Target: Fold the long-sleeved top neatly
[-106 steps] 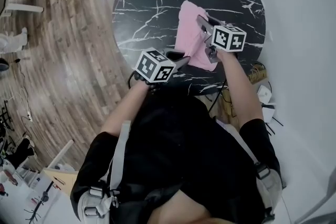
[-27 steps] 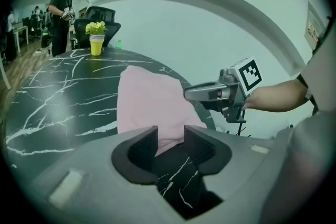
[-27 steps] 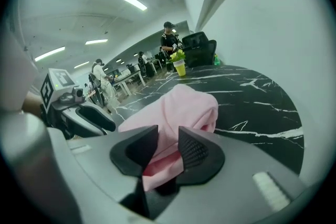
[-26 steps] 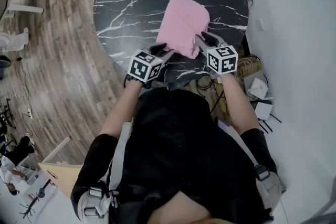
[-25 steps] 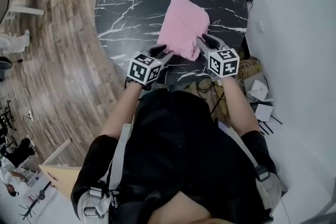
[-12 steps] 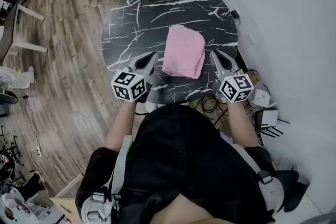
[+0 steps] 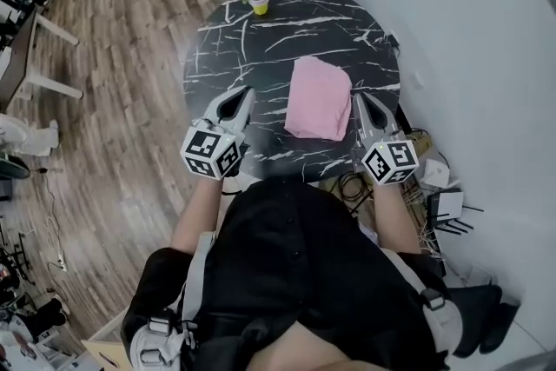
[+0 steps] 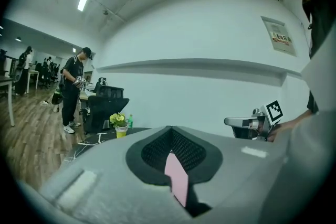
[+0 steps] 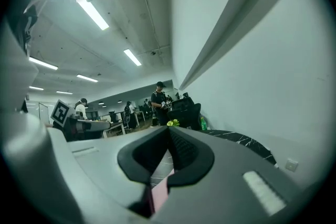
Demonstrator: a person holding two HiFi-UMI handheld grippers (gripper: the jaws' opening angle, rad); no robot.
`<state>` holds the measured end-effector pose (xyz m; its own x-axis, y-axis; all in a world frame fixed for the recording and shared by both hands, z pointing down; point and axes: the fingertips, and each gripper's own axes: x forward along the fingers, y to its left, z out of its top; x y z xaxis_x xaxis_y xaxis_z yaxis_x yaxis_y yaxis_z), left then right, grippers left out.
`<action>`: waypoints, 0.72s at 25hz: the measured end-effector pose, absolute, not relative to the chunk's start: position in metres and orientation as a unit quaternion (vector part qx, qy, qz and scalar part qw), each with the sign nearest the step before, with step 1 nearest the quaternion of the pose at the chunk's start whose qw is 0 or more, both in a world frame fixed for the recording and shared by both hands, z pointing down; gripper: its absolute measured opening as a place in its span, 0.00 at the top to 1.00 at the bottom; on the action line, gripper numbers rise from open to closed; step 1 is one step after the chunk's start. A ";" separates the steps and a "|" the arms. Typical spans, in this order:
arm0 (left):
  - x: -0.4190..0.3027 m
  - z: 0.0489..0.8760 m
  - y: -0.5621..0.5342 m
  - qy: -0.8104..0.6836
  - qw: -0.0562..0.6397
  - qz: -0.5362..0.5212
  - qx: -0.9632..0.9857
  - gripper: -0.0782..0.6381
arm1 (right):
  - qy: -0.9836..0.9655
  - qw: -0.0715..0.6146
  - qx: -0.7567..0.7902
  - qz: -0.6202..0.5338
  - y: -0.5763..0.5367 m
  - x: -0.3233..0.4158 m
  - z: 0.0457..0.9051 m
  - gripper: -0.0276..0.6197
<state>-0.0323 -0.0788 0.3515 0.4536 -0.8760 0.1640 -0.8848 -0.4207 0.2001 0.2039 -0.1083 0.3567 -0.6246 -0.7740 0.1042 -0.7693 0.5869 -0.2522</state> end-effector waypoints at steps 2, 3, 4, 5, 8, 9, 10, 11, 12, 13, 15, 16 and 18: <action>-0.037 0.353 -0.075 -0.522 0.131 0.014 0.843 0.88 | 0.891 0.008 -0.432 -0.141 -0.102 0.197 0.360 0.95; -0.039 0.354 -0.071 -0.521 0.134 0.013 0.843 0.88 | 0.891 0.005 -0.430 -0.143 -0.097 0.193 0.363 0.95; -0.041 0.355 -0.068 -0.521 0.137 0.011 0.842 0.88 | 0.892 0.001 -0.429 -0.145 -0.093 0.190 0.366 0.95; -0.043 0.355 -0.066 -0.521 0.138 0.007 0.842 0.88 | 0.892 -0.002 -0.429 -0.146 -0.091 0.187 0.368 0.95; -0.045 0.354 -0.068 -0.519 0.140 0.002 0.843 0.88 | 0.891 -0.006 -0.429 -0.146 -0.091 0.180 0.370 0.95; -0.045 0.354 -0.068 -0.517 0.140 0.003 0.845 0.88 | 0.891 -0.006 -0.429 -0.146 -0.091 0.178 0.371 0.95; -0.045 0.354 -0.068 -0.515 0.139 0.004 0.846 0.88 | 0.892 -0.007 -0.428 -0.145 -0.091 0.176 0.371 0.95; -0.046 0.354 -0.068 -0.513 0.139 0.006 0.847 0.88 | 0.893 -0.009 -0.427 -0.143 -0.090 0.174 0.371 0.95; -0.046 0.354 -0.067 -0.512 0.138 0.009 0.848 0.88 | 0.894 -0.010 -0.425 -0.142 -0.089 0.172 0.371 0.95; -0.046 0.354 -0.066 -0.511 0.139 0.011 0.848 0.88 | 0.894 -0.010 -0.424 -0.142 -0.088 0.170 0.371 0.95; -0.047 0.355 -0.065 -0.508 0.140 0.016 0.850 0.88 | 0.895 -0.008 -0.422 -0.144 -0.088 0.166 0.371 0.95; -0.048 0.356 -0.065 -0.507 0.142 0.017 0.850 0.88 | 0.895 -0.006 -0.421 -0.146 -0.088 0.165 0.371 0.95; -0.048 0.357 -0.066 -0.506 0.143 0.017 0.851 0.88 | 0.896 -0.007 -0.418 -0.149 -0.090 0.162 0.373 0.95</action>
<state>-0.0481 -0.0663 0.3570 0.4880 -0.8554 0.1736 -0.8650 -0.4474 0.2271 0.1623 -0.0902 0.3730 -0.6502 -0.7472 0.1375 -0.7515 0.6058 -0.2612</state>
